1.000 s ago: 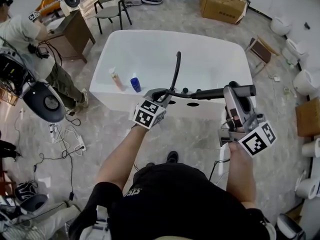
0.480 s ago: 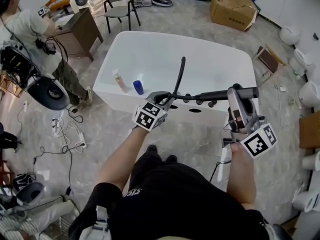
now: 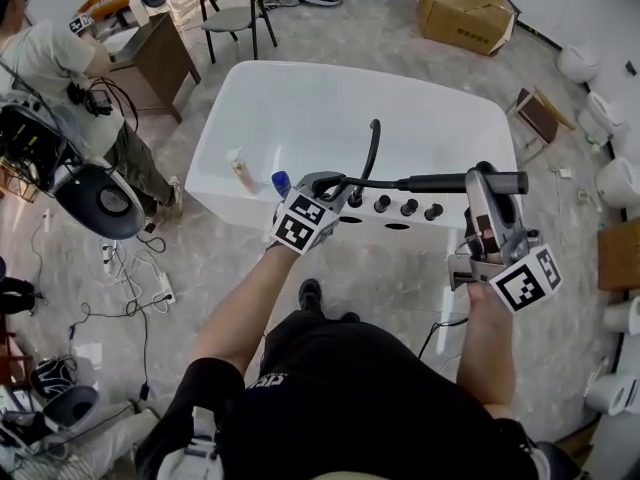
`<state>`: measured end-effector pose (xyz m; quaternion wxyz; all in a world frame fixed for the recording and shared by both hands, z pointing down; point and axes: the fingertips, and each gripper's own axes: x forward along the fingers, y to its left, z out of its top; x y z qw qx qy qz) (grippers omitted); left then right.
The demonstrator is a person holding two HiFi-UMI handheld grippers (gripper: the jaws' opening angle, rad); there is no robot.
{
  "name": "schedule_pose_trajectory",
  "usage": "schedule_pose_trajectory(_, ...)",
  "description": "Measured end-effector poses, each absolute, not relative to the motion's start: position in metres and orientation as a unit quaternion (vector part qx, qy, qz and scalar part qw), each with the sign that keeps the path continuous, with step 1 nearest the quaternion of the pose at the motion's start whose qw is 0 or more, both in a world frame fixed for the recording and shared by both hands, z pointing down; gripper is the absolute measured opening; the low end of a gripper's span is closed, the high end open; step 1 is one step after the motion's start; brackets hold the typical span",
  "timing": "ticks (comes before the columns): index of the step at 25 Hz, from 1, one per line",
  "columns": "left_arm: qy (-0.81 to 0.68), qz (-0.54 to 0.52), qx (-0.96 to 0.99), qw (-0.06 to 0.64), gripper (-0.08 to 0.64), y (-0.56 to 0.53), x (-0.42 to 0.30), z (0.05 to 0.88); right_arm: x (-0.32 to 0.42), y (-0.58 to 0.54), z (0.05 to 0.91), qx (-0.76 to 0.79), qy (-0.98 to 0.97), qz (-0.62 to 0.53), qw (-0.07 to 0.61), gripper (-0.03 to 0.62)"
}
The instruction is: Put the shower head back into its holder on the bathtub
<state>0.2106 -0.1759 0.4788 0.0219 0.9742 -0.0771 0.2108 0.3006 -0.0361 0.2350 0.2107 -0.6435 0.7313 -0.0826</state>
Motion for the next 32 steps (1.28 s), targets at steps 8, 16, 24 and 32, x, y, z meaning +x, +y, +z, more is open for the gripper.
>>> schedule_pose_trajectory(8,-0.034,0.219,0.974,0.045,0.084,-0.209,0.229,0.502,0.305,-0.075,0.248,-0.664,0.714,-0.095,0.199,0.144)
schedule_pose_trajectory(16,-0.022,0.217,0.974,0.053,0.084,-0.25,0.241,0.512,0.3,-0.121,0.249,-0.679,0.704,-0.095,0.187,0.144)
schedule_pose_trajectory(24,0.01,0.248,0.967,0.061,0.092,-0.255,0.24,0.545,0.294,-0.135,0.275,-0.68,0.701,-0.116,0.182,0.144)
schedule_pose_trajectory(32,0.029,0.274,0.959,0.067,0.164,-0.244,0.246,0.566,0.307,-0.175,0.273,-0.65,0.731,-0.123,0.171,0.144)
